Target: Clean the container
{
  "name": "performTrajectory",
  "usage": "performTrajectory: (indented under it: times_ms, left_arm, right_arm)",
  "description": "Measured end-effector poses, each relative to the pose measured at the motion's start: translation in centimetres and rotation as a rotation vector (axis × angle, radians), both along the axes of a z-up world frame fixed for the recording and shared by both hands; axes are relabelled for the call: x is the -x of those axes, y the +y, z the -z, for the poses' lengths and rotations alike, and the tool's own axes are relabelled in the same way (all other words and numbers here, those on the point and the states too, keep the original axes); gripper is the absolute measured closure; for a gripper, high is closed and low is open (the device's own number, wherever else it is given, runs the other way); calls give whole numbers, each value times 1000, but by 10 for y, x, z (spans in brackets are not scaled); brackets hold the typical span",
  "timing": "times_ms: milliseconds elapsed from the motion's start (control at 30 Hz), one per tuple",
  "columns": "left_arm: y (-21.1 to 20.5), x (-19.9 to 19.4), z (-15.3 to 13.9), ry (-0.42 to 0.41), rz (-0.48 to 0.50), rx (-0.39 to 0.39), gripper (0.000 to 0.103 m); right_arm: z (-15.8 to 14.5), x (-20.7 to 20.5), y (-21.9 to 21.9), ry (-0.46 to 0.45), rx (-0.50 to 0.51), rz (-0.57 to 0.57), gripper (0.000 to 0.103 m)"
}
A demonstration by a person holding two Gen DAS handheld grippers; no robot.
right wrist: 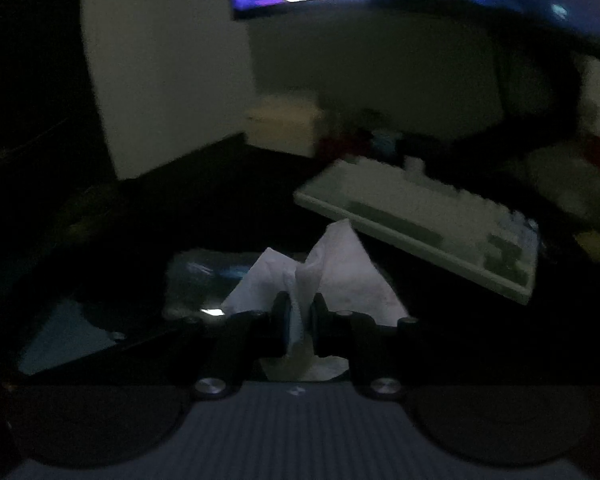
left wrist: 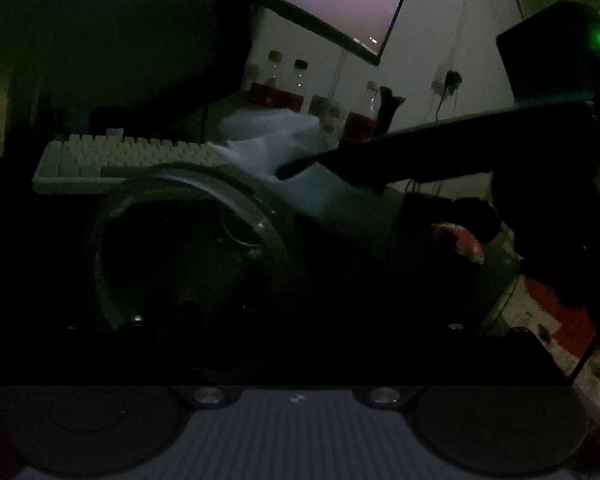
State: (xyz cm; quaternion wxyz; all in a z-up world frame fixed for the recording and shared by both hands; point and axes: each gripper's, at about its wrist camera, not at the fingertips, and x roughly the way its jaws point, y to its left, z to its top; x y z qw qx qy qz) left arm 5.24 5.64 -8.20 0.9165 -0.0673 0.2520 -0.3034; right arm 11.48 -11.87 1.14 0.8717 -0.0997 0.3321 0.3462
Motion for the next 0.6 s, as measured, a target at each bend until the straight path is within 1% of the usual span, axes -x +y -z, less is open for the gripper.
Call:
performTrajectory:
  times_ms: [100, 167, 233, 300, 367, 433, 500, 600]
  left_arm:
    - [1, -2, 0, -8, -14, -21, 0]
    - [1, -3, 0, -12, -16, -36, 0]
    - [2, -4, 0, -10, -13, -30, 0]
    - [5, -5, 0, -6, -8, -10, 0]
    - [8, -7, 1, -6, -6, 8, 0]
    - [9, -7, 2, -6, -5, 17, 0]
    - [11, -7, 2, -6, -10, 22, 0]
    - [13, -8, 1, -1, -33, 23, 0]
  right_arm:
    - [5, -15, -8, 19, 35, 62, 90]
    - [2, -18, -8, 22, 24, 69, 90]
    - [-5, -14, -3, 23, -3, 30, 90]
    - [-9, -6, 9, 20, -15, -32, 90]
    - [-9, 3, 20, 5, -5, -76, 92]
    - [-9, 10, 29, -10, 5, -108, 93]
    - [-9, 8, 29, -6, 6, -107, 93]
    - [-6, -6, 22, -16, 36, -52, 93]
